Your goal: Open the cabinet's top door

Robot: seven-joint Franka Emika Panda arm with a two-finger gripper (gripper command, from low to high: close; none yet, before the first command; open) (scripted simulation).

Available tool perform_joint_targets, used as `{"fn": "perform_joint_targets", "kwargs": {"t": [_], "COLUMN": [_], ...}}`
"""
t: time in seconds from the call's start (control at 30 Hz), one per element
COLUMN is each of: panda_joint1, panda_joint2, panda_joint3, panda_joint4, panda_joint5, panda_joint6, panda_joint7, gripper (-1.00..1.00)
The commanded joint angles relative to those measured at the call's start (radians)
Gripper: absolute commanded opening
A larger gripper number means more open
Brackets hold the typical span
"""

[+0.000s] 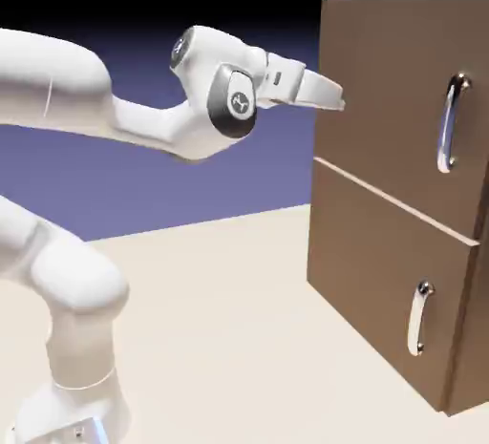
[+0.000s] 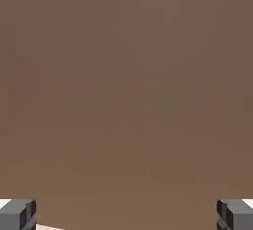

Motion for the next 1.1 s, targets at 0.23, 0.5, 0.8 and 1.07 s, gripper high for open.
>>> {"fn": "perform_joint_targets", "kwargs": {"t": [0.23, 0.5, 0.8, 1.07], "panda_joint1": [0.160, 0.319, 0.499, 0.653], "panda_joint2": [-0.085, -0.171, -0.267, -0.349], "panda_joint3": [-0.177, -0.353, -0.552, -0.722], "panda_joint4": [0.094, 0.187, 0.293, 0.383], "panda_joint5": [-0.348, -0.696, -1.087, -1.422], "panda_joint6": [-0.012, -0.023, -0.037, -0.048], "panda_joint7": [0.204, 0.407, 0.636, 0.832], "gripper": [0.00, 0.00, 0.00, 0.00]}}
